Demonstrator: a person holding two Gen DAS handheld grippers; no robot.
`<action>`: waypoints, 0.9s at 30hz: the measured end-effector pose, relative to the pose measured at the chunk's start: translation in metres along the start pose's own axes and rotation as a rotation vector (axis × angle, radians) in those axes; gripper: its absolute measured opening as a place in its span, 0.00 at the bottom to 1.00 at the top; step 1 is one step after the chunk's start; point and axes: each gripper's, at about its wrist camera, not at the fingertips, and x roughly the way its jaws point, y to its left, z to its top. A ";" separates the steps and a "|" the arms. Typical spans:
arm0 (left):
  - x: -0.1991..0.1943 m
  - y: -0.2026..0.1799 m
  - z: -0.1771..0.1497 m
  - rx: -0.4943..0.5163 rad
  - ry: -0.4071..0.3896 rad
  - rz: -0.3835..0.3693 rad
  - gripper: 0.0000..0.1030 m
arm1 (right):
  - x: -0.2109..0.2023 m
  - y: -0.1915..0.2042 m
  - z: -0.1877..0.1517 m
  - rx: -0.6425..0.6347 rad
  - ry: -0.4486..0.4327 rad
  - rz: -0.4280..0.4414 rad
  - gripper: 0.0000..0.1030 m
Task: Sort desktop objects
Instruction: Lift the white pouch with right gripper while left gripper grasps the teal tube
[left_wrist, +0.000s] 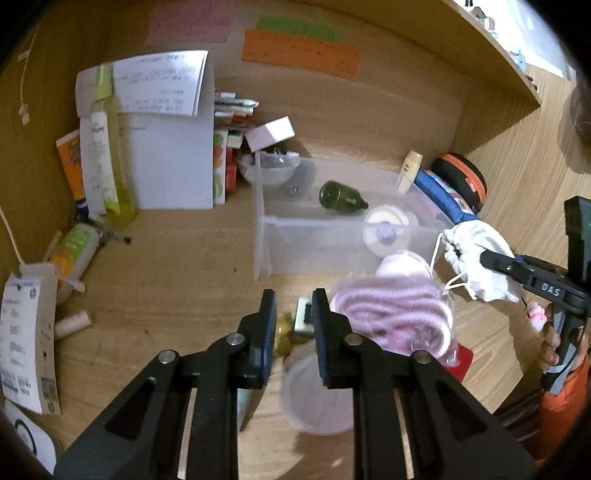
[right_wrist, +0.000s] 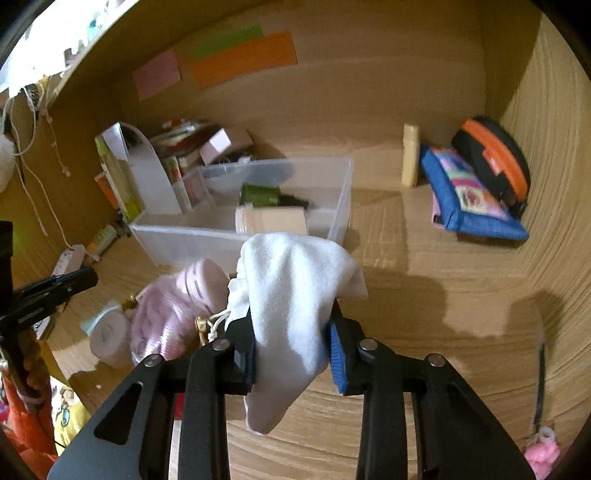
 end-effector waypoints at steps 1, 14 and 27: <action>0.001 -0.001 0.002 0.004 -0.003 0.003 0.18 | -0.003 0.001 0.002 -0.002 -0.009 0.000 0.27; -0.013 0.035 -0.024 -0.020 0.097 0.091 0.42 | -0.018 0.008 0.024 -0.024 -0.087 0.019 0.27; -0.013 0.040 -0.065 0.143 0.186 0.129 0.72 | -0.013 0.010 0.039 -0.004 -0.089 0.041 0.26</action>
